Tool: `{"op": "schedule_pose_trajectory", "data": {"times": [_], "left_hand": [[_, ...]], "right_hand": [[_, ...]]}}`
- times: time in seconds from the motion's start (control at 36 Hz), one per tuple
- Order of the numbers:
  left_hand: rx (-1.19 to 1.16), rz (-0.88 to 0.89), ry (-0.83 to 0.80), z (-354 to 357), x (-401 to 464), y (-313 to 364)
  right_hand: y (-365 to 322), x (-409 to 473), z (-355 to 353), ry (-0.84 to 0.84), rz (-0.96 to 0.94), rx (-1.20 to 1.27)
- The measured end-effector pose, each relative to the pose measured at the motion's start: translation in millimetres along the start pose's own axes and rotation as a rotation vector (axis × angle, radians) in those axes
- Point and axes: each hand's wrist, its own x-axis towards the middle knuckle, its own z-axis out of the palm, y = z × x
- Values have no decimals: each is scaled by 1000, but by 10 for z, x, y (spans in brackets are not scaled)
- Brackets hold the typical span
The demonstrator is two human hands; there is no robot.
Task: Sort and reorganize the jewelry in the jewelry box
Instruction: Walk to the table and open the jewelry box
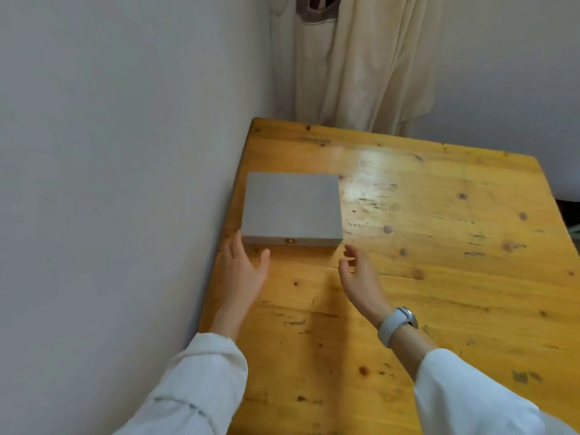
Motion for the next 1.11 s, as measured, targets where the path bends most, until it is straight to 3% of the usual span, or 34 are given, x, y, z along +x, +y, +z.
{"op": "schedule_pose_trajectory", "data": {"times": [0.22, 0.61, 1.11], "left_hand": [[-118, -73, 58, 379, 393, -189], [-242, 77, 352, 660, 179, -374], [-245, 83, 427, 772, -1943, -1035]], "right_hand": [[110, 472, 362, 103, -153, 43], [509, 357, 537, 251, -301, 151], [1407, -1509, 525, 237, -428, 103]]}}
